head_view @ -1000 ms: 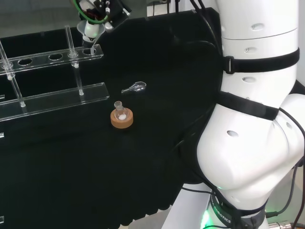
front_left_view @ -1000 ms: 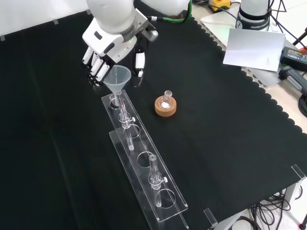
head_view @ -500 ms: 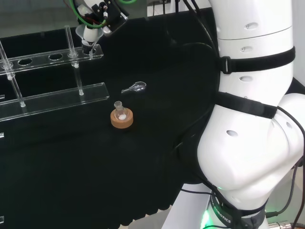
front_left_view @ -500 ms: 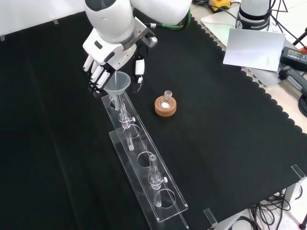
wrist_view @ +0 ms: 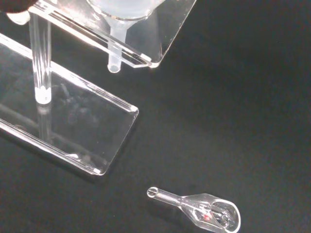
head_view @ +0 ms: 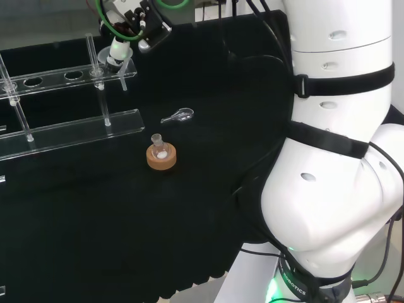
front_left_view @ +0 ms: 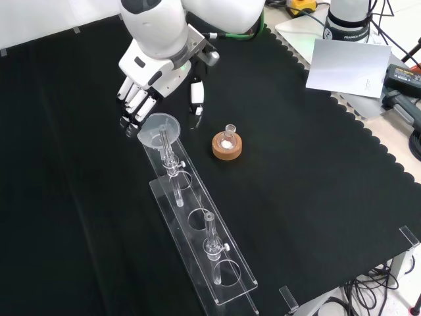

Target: Put the funnel back on the funnel stand.

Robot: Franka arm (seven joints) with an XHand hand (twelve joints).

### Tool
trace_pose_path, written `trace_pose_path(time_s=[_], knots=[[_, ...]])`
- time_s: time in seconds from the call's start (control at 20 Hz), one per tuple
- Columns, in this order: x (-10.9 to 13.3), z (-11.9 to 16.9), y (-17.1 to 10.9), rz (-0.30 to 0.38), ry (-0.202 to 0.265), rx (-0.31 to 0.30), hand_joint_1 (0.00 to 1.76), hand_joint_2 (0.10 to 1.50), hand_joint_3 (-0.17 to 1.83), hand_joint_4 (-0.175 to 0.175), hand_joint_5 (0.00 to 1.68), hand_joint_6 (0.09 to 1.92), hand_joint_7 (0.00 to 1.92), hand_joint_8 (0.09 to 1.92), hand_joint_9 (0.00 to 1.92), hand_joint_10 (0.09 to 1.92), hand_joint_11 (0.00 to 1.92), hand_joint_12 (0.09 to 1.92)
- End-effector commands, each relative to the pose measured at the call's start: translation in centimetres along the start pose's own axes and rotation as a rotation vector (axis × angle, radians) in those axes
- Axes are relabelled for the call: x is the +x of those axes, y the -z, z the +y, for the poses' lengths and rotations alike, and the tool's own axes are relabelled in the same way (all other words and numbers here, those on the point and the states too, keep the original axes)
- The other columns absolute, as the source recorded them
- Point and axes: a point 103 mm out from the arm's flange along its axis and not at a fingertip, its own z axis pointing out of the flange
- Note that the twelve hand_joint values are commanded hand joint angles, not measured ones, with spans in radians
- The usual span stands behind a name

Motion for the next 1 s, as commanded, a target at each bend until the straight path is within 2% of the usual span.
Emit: trace_pose_path(time_s=[0.05, 0.2, 0.5, 0.8, 1.0], knots=[[-0.1, -2.4, 0.9, 0.034, -0.015, -0.048, 0.56, 0.69, 0.27, -0.014, 0.19, 0.09, 0.1, 0.64, 0.46, 0.61, 0.39, 1.39], [-1.0, -4.9, 1.5, 0.076, -0.048, -0.08, 0.56, 0.69, 0.26, -0.014, 0.19, 0.09, 0.11, 0.64, 0.45, 0.62, 0.38, 1.4], [-2.8, -9.0, 1.3, 0.125, -0.119, -0.104, 0.56, 0.7, 0.26, -0.016, 0.2, 0.09, 0.14, 0.66, 0.45, 0.63, 0.38, 1.4], [-4.3, -12.6, 0.3, 0.163, -0.181, -0.095, 0.58, 0.71, 0.26, -0.018, 0.24, 0.09, 0.19, 0.67, 0.48, 0.64, 0.39, 1.4], [-4.9, -14.3, -0.4, 0.186, -0.206, -0.096, 0.6, 0.71, 0.25, -0.018, 0.26, 0.09, 0.2, 0.66, 0.49, 0.63, 0.4, 1.39]])
